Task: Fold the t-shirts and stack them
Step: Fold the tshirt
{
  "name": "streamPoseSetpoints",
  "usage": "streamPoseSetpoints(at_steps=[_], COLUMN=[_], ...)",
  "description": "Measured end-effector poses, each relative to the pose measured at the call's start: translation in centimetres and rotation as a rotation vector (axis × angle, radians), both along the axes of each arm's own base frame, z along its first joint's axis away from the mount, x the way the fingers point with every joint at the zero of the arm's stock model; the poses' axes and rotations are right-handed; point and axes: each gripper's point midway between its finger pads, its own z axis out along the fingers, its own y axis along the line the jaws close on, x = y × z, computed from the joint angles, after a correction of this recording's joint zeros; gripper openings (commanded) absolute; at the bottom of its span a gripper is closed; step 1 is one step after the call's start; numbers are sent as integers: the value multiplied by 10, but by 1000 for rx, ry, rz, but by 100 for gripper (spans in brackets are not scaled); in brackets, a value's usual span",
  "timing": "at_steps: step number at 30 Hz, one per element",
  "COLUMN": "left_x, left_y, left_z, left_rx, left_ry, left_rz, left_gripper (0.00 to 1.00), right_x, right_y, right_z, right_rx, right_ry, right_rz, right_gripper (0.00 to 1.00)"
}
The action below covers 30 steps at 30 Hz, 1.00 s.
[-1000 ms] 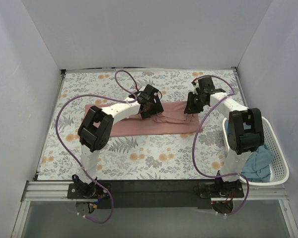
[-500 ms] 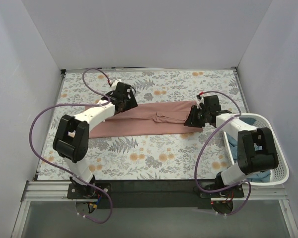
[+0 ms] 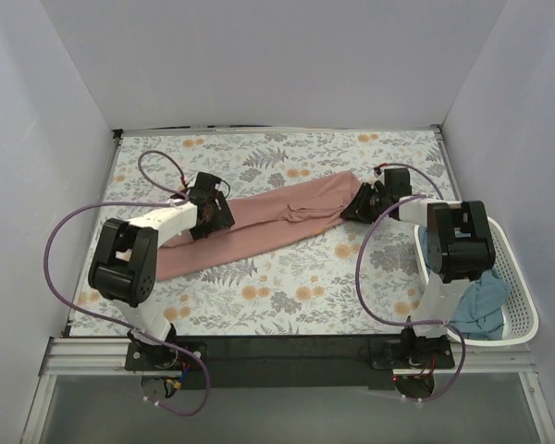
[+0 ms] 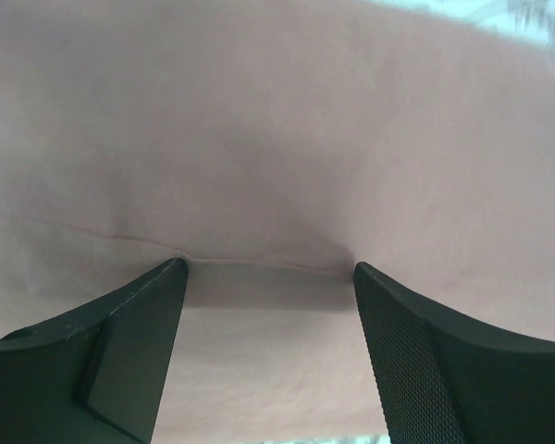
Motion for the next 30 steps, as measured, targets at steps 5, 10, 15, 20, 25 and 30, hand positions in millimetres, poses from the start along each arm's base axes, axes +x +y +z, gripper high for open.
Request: streamPoseSetpoints(at_steps=[5,10,15,20,25,30], left_x=[-63,-137,-188,-160,-111,-75], left_y=[-18,-71,-120,-123,-107,-54], left_z=[3,4,16,65,113,105], left_rx=[-155,-310,-416,-420,-372,-200], left_ry=[91,195,279,123,-112,-241], left_rz=[-26,-134,-257,-242,-219,-148], left_gripper=[72,72,72,73,73,73], right_x=[89,137,132,94,67,60], right_y=[-2,0,2,30,91,99], right_z=[3,7,12,40,54,31], right_rx=[56,85,86,149,215,237], right_ry=[-68,-129,-133,-147,-188,-135], right_rz=[-20,-5,13,71,169,148], right_gripper=[37,37,37,38,38,38])
